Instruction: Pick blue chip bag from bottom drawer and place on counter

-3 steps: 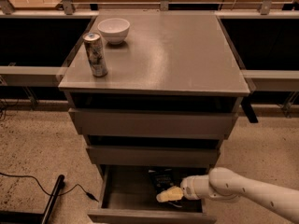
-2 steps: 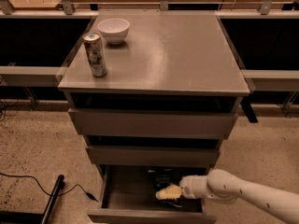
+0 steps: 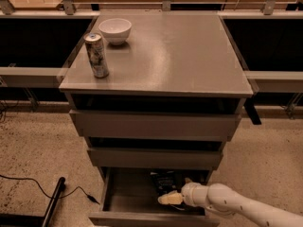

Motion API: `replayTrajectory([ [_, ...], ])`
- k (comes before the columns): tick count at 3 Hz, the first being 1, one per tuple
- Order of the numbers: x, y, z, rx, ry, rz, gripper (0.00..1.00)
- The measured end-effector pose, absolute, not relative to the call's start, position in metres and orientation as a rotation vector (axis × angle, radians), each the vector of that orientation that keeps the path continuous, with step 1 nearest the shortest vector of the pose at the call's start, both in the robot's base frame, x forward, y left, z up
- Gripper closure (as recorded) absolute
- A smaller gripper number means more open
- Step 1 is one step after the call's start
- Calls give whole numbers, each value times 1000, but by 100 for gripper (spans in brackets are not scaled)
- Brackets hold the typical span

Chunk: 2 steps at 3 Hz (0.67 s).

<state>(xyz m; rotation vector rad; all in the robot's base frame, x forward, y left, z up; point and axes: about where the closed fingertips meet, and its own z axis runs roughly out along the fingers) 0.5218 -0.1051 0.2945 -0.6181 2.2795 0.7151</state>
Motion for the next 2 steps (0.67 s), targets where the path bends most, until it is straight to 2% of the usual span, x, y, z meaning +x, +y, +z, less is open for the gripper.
replayTrajectory([
  [1, 521, -103, 294, -623, 2287, 711, 0],
  [2, 535, -111, 272, -667, 2211, 604, 0],
])
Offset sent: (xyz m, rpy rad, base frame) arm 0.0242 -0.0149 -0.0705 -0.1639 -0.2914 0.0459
